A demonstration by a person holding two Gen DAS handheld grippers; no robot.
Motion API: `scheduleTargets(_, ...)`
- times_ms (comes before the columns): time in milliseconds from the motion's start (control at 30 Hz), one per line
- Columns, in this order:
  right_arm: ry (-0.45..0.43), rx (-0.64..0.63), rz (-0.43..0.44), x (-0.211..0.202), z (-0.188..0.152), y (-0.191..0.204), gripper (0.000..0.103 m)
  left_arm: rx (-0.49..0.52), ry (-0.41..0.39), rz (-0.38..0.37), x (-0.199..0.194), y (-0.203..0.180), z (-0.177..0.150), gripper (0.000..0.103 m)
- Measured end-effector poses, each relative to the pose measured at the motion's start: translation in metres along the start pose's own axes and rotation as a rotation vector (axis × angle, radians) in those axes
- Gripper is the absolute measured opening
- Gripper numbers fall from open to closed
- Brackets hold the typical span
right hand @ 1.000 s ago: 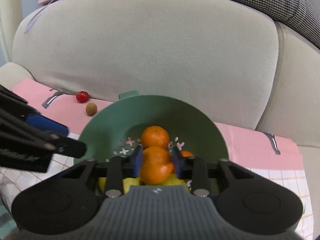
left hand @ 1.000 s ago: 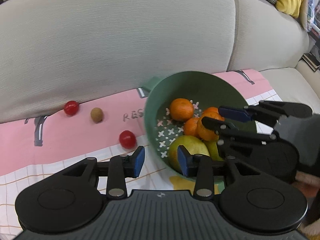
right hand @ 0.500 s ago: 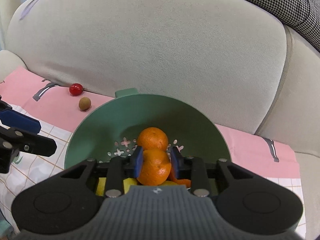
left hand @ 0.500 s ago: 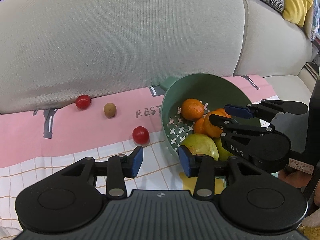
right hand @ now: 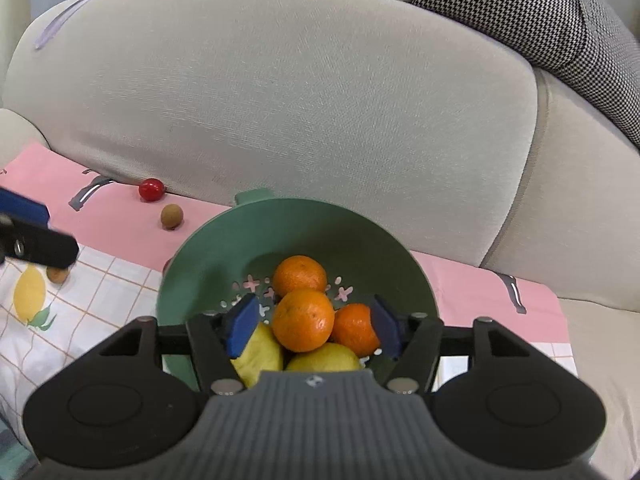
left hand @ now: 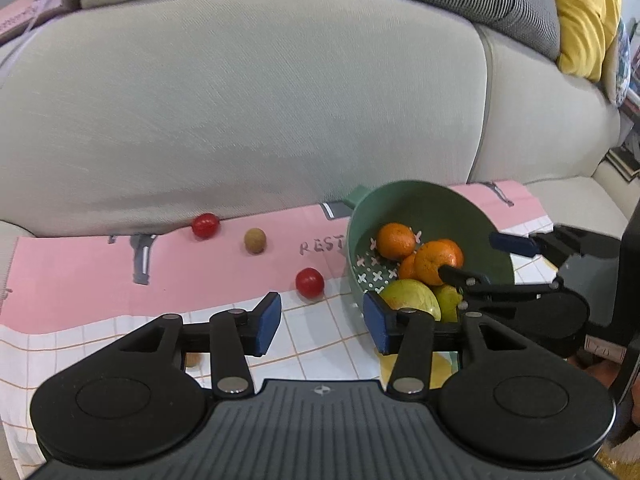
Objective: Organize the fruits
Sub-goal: 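Open both grippers to drop the mandarins into the colander, then grasp a small brown fruit with the left gripper while the right gripper grasps a cherry tomato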
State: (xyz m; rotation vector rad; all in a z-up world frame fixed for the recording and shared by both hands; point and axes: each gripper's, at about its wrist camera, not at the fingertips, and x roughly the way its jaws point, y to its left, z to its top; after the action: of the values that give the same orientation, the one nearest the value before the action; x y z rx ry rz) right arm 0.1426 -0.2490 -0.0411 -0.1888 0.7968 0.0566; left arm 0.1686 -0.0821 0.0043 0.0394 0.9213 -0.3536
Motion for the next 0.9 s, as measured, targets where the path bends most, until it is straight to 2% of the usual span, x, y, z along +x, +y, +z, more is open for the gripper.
scheduleTargets(133, -0.01, 0.013, 0.008, -0.015, -0.004, 0.006, 0.065, 0.01, -0.034, 0.016, -0.017, 0.003, -0.004, 0.061)
scheduleTargets(400, -0.025, -0.016, 0.044, -0.037, -0.009, 0.032, 0.069, 0.035, -0.056, 0.086, -0.042, 0.019, -0.015, 0.062)
scheduleTargets(733, -0.02, -0.084, 0.099, -0.044, -0.011, 0.07, 0.072, 0.101, -0.056, 0.211, -0.068, 0.05, -0.027, 0.065)
scheduleTargets(900, -0.016, -0.117, 0.121, -0.042, -0.012, 0.087, 0.074, 0.057, -0.032, 0.187, -0.063, 0.065, -0.037, 0.065)
